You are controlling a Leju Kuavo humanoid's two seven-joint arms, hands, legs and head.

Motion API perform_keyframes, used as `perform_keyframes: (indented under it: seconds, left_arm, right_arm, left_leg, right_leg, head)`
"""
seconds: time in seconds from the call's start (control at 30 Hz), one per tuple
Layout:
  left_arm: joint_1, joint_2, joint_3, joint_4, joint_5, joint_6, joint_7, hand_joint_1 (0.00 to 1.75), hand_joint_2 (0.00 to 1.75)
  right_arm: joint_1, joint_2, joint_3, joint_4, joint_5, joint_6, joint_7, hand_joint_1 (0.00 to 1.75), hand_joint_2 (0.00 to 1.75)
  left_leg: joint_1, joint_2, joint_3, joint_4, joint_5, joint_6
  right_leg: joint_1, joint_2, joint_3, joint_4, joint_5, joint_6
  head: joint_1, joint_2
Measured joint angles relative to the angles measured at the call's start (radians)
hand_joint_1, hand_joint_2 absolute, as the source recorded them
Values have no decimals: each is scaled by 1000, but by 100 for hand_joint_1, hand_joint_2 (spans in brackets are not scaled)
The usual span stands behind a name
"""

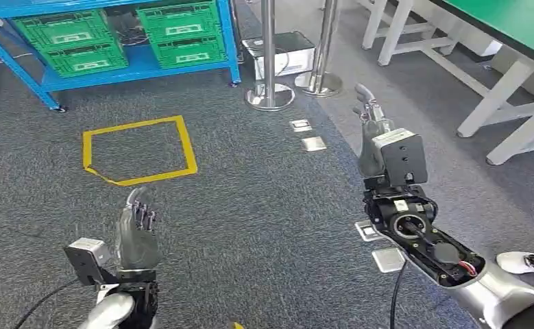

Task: Take the parts from the cabinet and place them on the table.

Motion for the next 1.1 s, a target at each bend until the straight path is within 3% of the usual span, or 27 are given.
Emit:
perform_keyframes:
  seconds: [0.03,0.07,0.1,0.13,0.17,0.2,0.27,0.3,0.33,0.37,0.4,0.43,0.47,0.5,0.53,0.6,0.63,0.67,0.73,0.77,0.8,0.87,0.93,0.97,1.0,1.03,1.1]
  left_arm:
    - [4,0,0,-1,2,-2,1,0,0]
    - [4,0,0,-5,3,-6,0,0,0]
    - [3,-1,0,-7,5,-9,1,0,0]
    - [-2,-1,0,-7,6,-10,2,0,0]
    - [-6,-3,0,-7,6,-10,2,0,0]
    - [-4,-5,0,-7,6,-10,5,0,0]
    - [2,-6,0,-7,6,-10,6,0,0]
    - [4,-7,0,-7,6,-10,6,0,0]
    - [4,-7,0,-7,6,-10,6,0,0]
    - [4,-8,0,-7,6,-10,6,0,0]
    - [4,-8,0,-7,7,-10,7,0,0]
    - [3,-5,0,-7,9,-10,7,0,0]
    - [4,-6,-1,-7,10,-9,8,0,0]
    - [2,-7,-1,-9,10,-9,7,0,0]
    - [5,-7,-2,-8,11,-10,8,0,0]
    - [3,-6,-2,-8,15,-7,6,0,0]
    - [-1,-5,-3,-9,15,-7,3,0,0]
    - [-2,-6,-4,-9,15,-5,3,0,0]
    - [1,-6,-6,-9,16,0,2,0,0]
    - [2,-5,-6,-9,15,0,2,0,0]
    - [2,-2,-6,-9,16,1,2,0,0]
    - [2,0,-6,-9,16,2,1,0,0]
    - [2,0,-7,-9,16,2,1,0,0]
    - [2,2,-8,-9,16,3,1,0,0]
    - [2,3,-10,-9,16,3,0,0,0]
    - [1,3,-11,-9,16,5,0,0,0]
    - [1,2,-14,-13,16,11,-2,0,0]
  right_arm:
    - [2,0,0,-1,0,-2,1,0,0]
    - [5,0,-1,-6,1,-2,2,0,0]
    - [7,-1,-3,-8,2,-4,3,0,0]
    - [4,-1,-2,-10,3,-5,3,0,0]
    - [2,-6,-3,-12,3,-6,5,0,0]
    - [5,-6,-3,-14,3,-7,8,0,0]
    - [14,-8,-3,-14,3,-11,11,0,0]
    - [16,-10,-3,-14,3,-12,11,0,0]
    - [16,-10,-3,-14,3,-12,11,0,0]
    - [16,-11,-3,-15,3,-13,11,0,0]
    - [17,-13,-3,-15,3,-14,11,0,0]
    - [19,-13,-2,-11,3,-15,11,0,0]
    - [17,-14,-2,-13,4,-15,11,0,0]
    - [28,-14,-3,-17,3,-17,13,0,0]
    - [36,-14,-6,-21,3,-22,12,0,0]
    - [35,-14,-8,-25,4,-17,10,0,0]
    - [34,-14,-9,-29,5,-16,10,0,0]
    - [32,-15,-10,-32,5,-16,10,0,0]
    - [32,-15,-10,-32,5,-16,11,0,0]
    - [32,-15,-10,-33,5,-16,10,0,0]
    - [32,-14,-9,-34,5,-14,10,0,0]
    - [32,-14,-10,-35,5,-14,10,0,0]
    - [28,-14,-10,-36,5,-14,10,0,0]
    - [27,-14,-8,-35,5,-14,11,0,0]
    - [25,-14,-9,-36,3,-14,11,0,0]
    - [24,-14,-9,-37,3,-14,10,0,0]
    - [18,-17,-10,-40,2,-14,10,0,0]
  left_leg:
    - [-5,-2,18,-33,3,26]
    - [-7,-1,39,-61,7,47]
    - [3,2,73,-104,26,59]
    - [2,1,86,-124,34,66]
    - [5,3,92,-131,39,63]
    - [10,4,92,-132,38,59]
    - [25,2,94,-130,34,42]
    - [36,0,96,-127,30,29]
    - [52,-3,97,-117,21,14]
    - [70,-7,97,-100,8,-7]
    - [84,-9,94,-69,-11,-32]
    - [74,-17,80,-45,-26,-55]
    - [86,-15,67,-10,-38,-65]
    - [78,-15,53,-9,-49,-70]
    - [80,-16,55,-4,-48,-76]
    - [85,-9,58,13,-38,-82]
    - [81,3,15,87,-30,-71]
    - [70,7,-38,171,-40,-62]
    - [46,7,-148,318,-104,-44]
    - [35,6,-191,357,-127,-30]
    - [23,6,-208,348,-119,-14]
    - [-3,5,-184,223,-34,33]
    - [-31,5,-132,60,91,80]
    - [-44,-3,-132,48,64,92]
    - [-44,-4,-119,36,58,87]
    - [-44,-4,-112,33,76,75]
    - [-34,-3,-91,20,73,70]
  right_leg:
    - [3,-11,-5,25,29,24]
    - [0,-14,9,11,42,37]
    - [-5,-12,5,11,26,30]
    - [5,-6,-4,35,4,26]
    - [6,-2,-34,102,-32,24]
    - [3,0,-75,182,-67,35]
    - [-12,-2,-132,285,-105,46]
    - [-21,-2,-128,270,-90,55]
    - [-34,-3,-100,210,-55,67]
    - [-49,-5,-54,119,-3,93]
    - [-70,-3,-10,25,40,127]
    - [-62,29,-23,42,-16,152]
    - [-63,19,-43,51,-85,102]
    - [-66,13,-37,80,-51,75]
    - [-63,12,-46,98,-57,57]
    - [-50,18,-30,93,-54,38]
    - [-47,14,-14,82,-54,35]
    - [-41,13,-3,69,-56,32]
    - [-29,11,19,48,-59,22]
    - [-20,11,28,43,-63,16]
    - [-12,12,38,41,-70,9]
    - [2,13,62,40,-87,3]
    - [8,12,80,26,-99,-1]
    - [17,20,95,20,-103,4]
    - [18,23,97,15,-106,7]
    - [19,23,103,9,-113,8]
    - [19,24,120,-2,-128,15]
  head:
    - [3,0]
    - [5,0]
    - [0,0]
    - [3,0]
    - [3,0]
    - [9,0]
    - [14,0]
    - [16,0]
    - [18,0]
    - [19,0]
    - [26,0]
    - [45,0]
    - [61,0]
    - [47,0]
    - [20,0]
    - [2,0]
    - [-14,0]
    - [-13,0]
    - [-14,0]
    - [-14,0]
    - [-15,0]
    - [-15,0]
    - [-13,0]
    - [-14,0]
    - [-14,0]
    - [-14,0]
    - [-14,0]
